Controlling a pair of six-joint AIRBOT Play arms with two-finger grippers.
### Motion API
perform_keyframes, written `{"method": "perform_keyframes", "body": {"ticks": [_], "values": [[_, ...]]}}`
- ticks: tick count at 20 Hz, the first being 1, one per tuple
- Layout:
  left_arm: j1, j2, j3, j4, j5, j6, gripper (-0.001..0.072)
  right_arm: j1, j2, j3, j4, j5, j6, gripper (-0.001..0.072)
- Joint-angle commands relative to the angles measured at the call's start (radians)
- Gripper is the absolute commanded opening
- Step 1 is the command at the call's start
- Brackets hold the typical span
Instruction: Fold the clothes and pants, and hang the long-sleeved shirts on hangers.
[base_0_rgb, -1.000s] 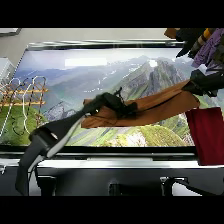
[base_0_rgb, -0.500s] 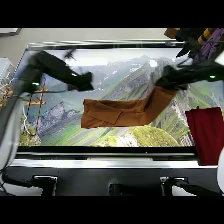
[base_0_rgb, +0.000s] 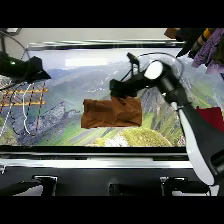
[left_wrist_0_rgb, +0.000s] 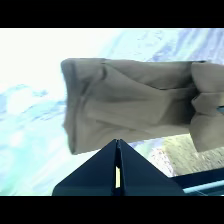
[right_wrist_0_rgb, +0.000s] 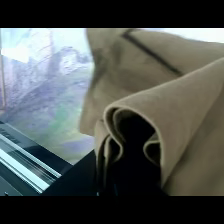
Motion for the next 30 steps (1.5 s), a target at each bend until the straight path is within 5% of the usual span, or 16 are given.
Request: {"method": "perform_keyframes", "body": {"ticks": [1,18,24,30], "values": [[0.043,0.026,-0.001,0.028,0.036,0.030,0.0014,0.073,-0.052,0.001,0.061,-0.087,0.019,0.0031],[0.056,0.013,-0.088,0.058,0.016,0.033,0.0014,0.095,-0.250,0.003,0.168,-0.251,0.013,0.0032],[0.056,0.013,-0.100,0.058,0.015,0.033,0.0014,0.150,-0.255,0.005,0.296,-0.282,-0.032,0.0337],[0.056,0.013,-0.100,0.058,0.013,0.033,0.0014,0.143,-0.182,0.005,0.347,-0.231,-0.092,0.0361]]}}
